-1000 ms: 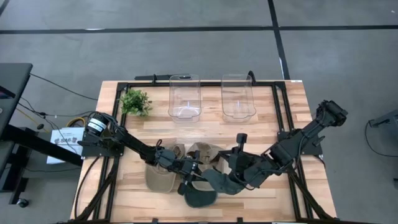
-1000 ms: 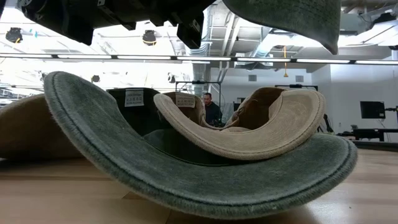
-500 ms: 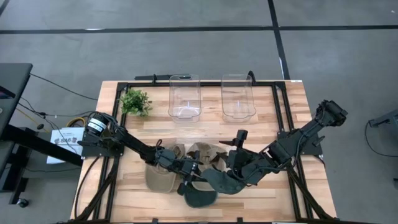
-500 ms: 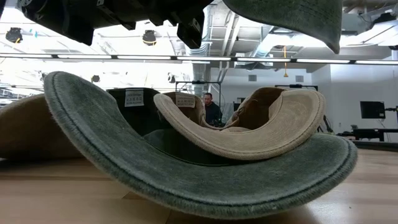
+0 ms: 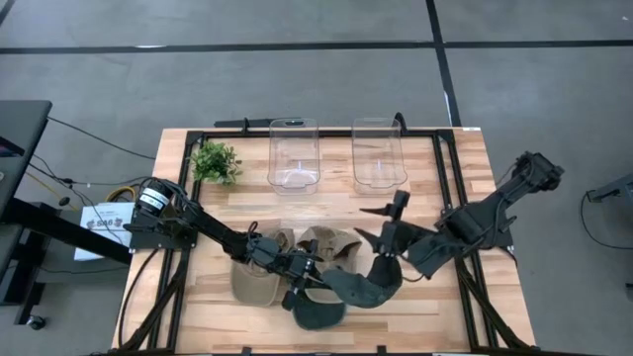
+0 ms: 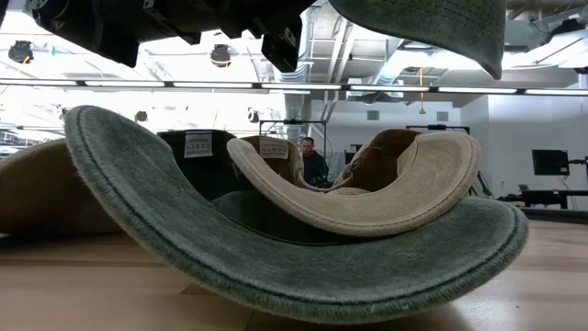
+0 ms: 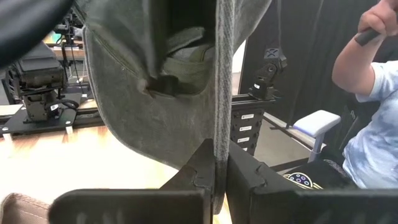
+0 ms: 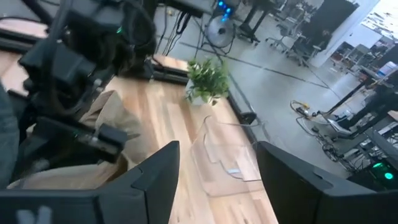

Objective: Pick & Place hat
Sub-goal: Put the right black cap into the right transparent bin

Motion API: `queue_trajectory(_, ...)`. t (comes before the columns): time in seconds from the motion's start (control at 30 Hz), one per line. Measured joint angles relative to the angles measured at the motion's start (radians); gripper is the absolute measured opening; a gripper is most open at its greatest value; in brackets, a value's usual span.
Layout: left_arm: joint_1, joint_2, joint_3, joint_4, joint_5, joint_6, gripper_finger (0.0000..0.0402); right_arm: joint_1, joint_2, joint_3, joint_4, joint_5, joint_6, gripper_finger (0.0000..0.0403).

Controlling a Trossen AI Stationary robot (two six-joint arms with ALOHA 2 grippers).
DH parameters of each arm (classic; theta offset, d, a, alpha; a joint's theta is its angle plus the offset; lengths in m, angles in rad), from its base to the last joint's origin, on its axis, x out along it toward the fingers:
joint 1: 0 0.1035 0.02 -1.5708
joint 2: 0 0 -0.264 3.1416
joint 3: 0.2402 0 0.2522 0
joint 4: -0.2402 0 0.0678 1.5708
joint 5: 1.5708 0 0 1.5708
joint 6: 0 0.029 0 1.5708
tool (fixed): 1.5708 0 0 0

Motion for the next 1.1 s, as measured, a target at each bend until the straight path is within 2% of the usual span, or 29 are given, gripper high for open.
queue_trajectory(0.17, 0.0, 0.0, 0.0, 0.0, 0.0, 0.0, 0.0014, 0.0, -0.052, 0.0, 0.0, 0.075, -0.026, 0.0196)
queue_trajectory(0.33, 0.0, 0.0, 0.0, -0.001, 0.0, 0.0, 0.0014, 0.002, -0.133, 0.0, 0.0, 0.039, -0.027, 0.019)
queue_trajectory(0.47, 0.0, 0.0, 0.0, -0.008, 0.0, -0.001, 0.0014, 0.026, -0.208, 0.0, 0.0, -0.092, -0.005, 0.0184)
queue_trajectory(0.67, 0.0, 0.0, 0.0, -0.016, 0.0, -0.017, 0.0014, 0.079, -0.276, 0.0, -0.002, -0.398, 0.041, 0.017)
queue_trajectory(0.77, 0.0, 0.0, 0.0, -0.017, 0.0, -0.018, 0.0014, 0.107, -0.276, 0.0, -0.018, -0.514, 0.07, 0.0165)
queue_trajectory(0.83, 0.0, 0.0, 0.0, -0.016, 0.0, -0.018, 0.0014, 0.125, -0.267, 0.0, -0.044, -0.553, 0.095, 0.0162)
queue_trajectory(1.1, 0.0, 0.0, 0.0, -0.016, 0.0, -0.022, 0.0014, 0.139, -0.173, 0.0, -0.119, -0.599, 0.169, 0.0161)
